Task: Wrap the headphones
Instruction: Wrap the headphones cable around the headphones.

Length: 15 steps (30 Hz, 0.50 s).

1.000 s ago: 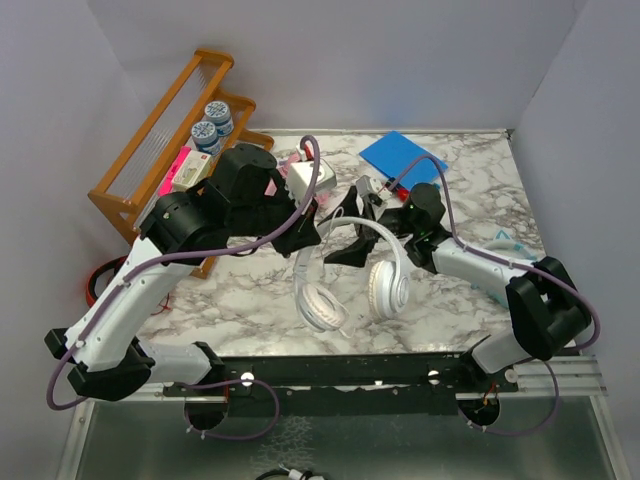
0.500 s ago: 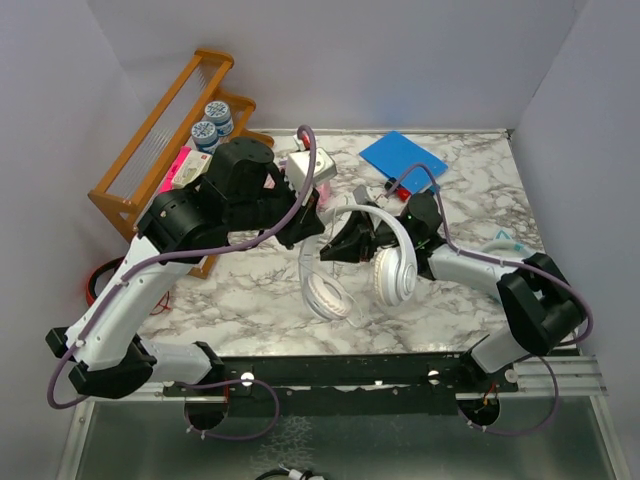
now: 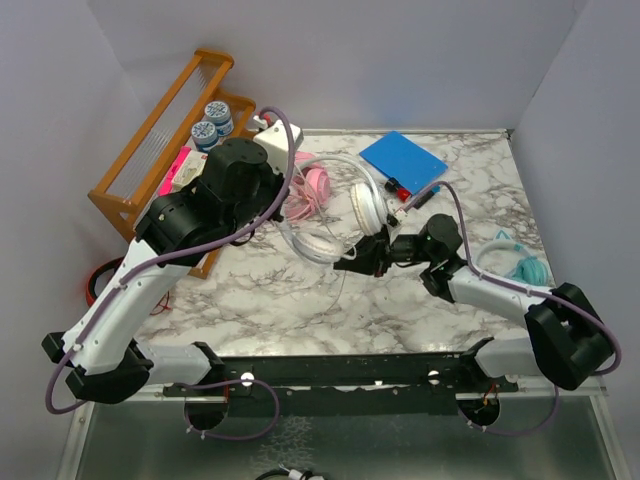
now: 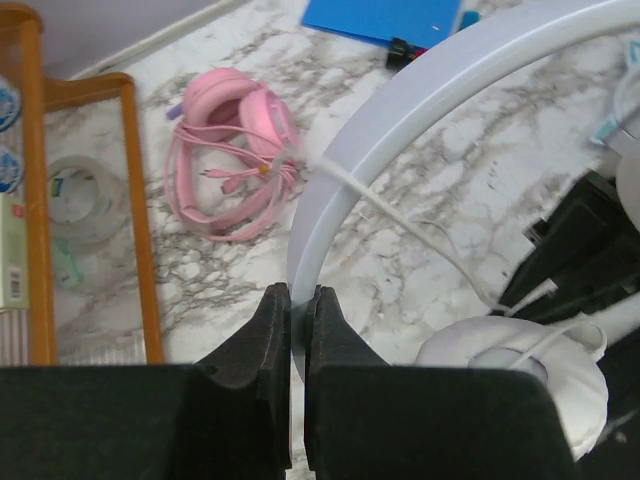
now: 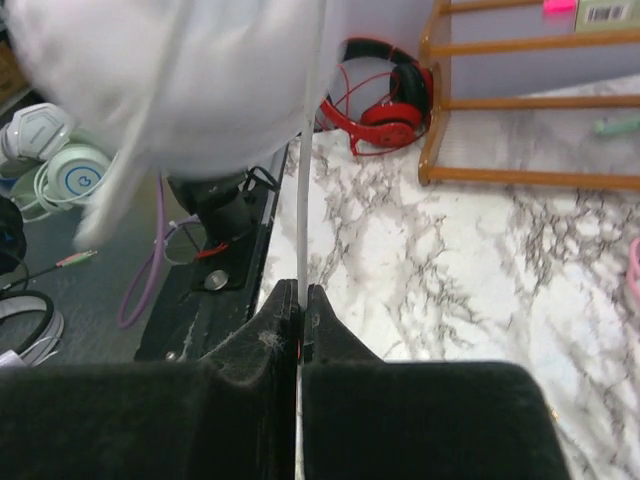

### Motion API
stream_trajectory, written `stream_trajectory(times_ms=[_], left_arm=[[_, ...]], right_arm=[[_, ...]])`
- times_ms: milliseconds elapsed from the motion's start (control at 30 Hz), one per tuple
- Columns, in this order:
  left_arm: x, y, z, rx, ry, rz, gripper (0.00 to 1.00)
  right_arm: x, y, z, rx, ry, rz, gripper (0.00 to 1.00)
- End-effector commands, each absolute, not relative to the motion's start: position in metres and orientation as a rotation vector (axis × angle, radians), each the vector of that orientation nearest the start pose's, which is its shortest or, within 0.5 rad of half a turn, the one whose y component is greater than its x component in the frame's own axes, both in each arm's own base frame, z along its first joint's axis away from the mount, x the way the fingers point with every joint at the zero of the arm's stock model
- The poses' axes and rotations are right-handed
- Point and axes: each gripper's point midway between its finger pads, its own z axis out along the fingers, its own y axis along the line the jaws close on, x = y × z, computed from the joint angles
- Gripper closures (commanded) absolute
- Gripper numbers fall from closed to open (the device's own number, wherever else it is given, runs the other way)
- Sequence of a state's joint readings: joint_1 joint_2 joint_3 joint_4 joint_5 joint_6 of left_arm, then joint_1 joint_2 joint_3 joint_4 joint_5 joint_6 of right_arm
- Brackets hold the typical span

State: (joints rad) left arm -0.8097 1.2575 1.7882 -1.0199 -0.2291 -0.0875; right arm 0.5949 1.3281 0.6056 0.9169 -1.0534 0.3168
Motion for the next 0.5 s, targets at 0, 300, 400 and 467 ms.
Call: stream_trajectory(times_ms=[0,300,400,467], left_arm=[[0.273,-0.160,0.409,0.310,1.890,-0.145,1.00],[0.273,-0.144,0.399,0.352,1.885,-0.039,1.00],[0.278,-0.139,0.380,0.427,1.912,0.066,1.00],[0.278,-0.141,0.360,0.521,1.941,0.105,1.00]], right_arm=[[0.182,0.312,0.254,-1.072,1.177,1.399,0.99],[0.226,0.288,0.263,-0.860,1.328,1.071,0.99],[0.221,0.285,0.281,-0.885,1.281,1.044,0.99],[0.221,0.284,0.298,-0.882,1.257,1.037,0.99]])
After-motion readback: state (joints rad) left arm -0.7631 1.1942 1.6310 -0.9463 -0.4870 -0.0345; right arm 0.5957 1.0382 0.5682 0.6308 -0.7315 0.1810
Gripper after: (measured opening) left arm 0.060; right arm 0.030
